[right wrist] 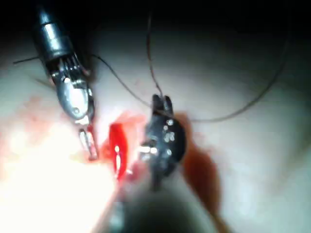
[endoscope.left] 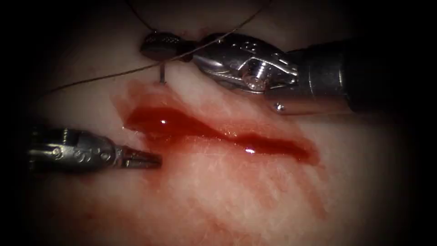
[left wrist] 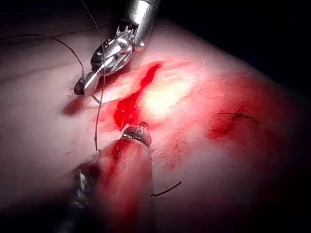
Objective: Wound Closure
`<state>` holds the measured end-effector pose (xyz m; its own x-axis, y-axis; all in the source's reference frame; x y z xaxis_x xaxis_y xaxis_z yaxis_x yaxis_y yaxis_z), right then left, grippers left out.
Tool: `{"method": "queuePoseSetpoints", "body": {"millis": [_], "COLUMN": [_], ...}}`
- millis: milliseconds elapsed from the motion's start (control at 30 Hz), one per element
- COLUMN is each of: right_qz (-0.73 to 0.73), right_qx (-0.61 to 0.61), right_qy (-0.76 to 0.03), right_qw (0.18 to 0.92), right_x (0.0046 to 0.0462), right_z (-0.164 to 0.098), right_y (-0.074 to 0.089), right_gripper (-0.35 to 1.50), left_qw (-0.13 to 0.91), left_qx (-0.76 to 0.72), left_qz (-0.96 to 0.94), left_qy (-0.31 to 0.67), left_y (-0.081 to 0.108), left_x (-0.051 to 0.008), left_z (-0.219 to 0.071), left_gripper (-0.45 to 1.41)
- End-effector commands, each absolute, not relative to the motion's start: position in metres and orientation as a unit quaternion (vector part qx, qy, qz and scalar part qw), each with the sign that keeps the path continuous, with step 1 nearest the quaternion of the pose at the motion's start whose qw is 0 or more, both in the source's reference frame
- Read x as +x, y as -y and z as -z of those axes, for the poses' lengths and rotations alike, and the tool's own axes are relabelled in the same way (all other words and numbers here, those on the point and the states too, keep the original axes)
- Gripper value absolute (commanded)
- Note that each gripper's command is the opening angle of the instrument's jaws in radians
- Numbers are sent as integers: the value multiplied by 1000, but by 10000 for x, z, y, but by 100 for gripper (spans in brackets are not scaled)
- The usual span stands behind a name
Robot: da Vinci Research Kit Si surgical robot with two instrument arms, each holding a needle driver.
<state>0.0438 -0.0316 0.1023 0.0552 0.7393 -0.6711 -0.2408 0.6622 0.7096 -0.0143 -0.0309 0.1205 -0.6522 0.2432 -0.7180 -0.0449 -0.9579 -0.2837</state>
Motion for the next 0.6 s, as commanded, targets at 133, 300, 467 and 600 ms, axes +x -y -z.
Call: {"method": "queuePoseSetpoints", "body": {"millis": [133,300,467,600], "right_qz": [-358,-372,-386,-385], "right_qx": [218,232,247,245], "right_qy": [-588,-578,-573,-573], "right_qw": [691,688,680,681], "right_x": [446,447,447,445], "right_z": [-1026,-1029,-1030,-1031], "right_y": [318,324,327,322], "right_gripper": [-35,-35,-35,-35], "left_qw": [79,79,79,79], "left_qx": [-410,-408,-408,-408], "left_qz": [-901,-901,-901,-901], "left_qy": [122,122,122,122], "left_y": [312,313,313,313], "left_x": [-148,-148,-148,-148], "left_z": [-1211,-1211,-1212,-1212], "left_gripper": [-10,-10,-10,-10]}}
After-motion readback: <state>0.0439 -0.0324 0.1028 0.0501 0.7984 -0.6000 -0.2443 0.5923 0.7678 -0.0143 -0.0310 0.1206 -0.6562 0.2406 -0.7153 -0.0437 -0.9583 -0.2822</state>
